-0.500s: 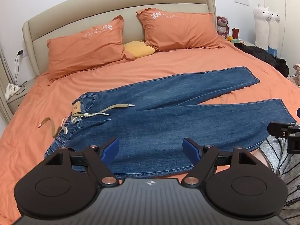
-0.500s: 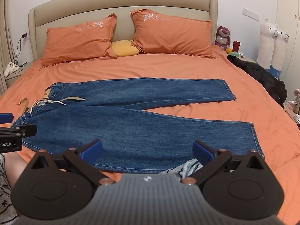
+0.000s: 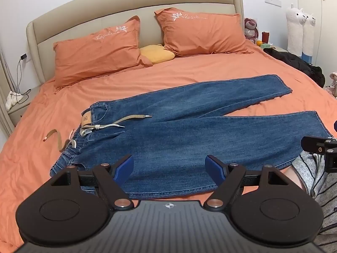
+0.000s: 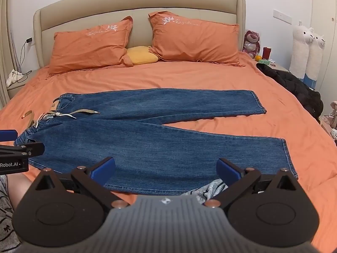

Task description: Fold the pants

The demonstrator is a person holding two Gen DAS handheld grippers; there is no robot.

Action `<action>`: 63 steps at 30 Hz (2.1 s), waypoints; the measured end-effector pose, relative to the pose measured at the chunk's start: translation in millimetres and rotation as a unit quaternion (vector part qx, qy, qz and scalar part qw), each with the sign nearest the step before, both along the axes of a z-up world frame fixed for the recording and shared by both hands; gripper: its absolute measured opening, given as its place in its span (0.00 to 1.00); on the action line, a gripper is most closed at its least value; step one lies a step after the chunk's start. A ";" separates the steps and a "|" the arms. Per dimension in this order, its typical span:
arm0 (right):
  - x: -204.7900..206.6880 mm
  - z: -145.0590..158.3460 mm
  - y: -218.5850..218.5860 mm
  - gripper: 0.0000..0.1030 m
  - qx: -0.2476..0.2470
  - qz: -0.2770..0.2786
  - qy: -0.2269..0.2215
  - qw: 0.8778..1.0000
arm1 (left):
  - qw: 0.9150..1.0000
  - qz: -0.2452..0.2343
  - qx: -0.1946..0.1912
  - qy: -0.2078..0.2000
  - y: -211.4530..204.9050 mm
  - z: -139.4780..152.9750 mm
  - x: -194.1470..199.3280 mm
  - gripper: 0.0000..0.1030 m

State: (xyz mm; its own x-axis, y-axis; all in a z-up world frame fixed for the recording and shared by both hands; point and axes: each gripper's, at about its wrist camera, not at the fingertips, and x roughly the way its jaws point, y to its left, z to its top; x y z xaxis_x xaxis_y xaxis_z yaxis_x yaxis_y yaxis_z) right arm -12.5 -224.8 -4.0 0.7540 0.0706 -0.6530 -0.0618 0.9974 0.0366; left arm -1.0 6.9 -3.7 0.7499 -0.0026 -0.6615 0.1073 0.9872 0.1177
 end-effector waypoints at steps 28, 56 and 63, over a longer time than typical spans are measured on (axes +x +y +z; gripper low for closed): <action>-3.3 3.8 -2.5 0.95 0.003 -0.005 -0.003 1.000 | 1.000 0.002 0.000 0.003 1.4 1.7 -3.8 0.88; -5.3 5.7 1.2 0.95 -0.008 -0.003 -0.005 1.000 | 1.000 -0.001 0.000 0.002 -2.3 1.9 -5.8 0.88; -5.8 7.0 1.3 0.95 -0.007 -0.003 -0.006 1.000 | 1.000 -0.003 0.002 0.002 -6.6 4.5 -6.6 0.88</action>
State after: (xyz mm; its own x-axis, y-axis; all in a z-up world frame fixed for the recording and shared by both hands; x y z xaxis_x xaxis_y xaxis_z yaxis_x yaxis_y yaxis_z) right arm -18.3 -223.5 3.1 0.7620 0.0568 -0.6451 -0.0559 0.9982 0.0218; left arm -7.7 0.3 0.7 0.7467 -0.0040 -0.6651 0.1132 0.9862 0.1211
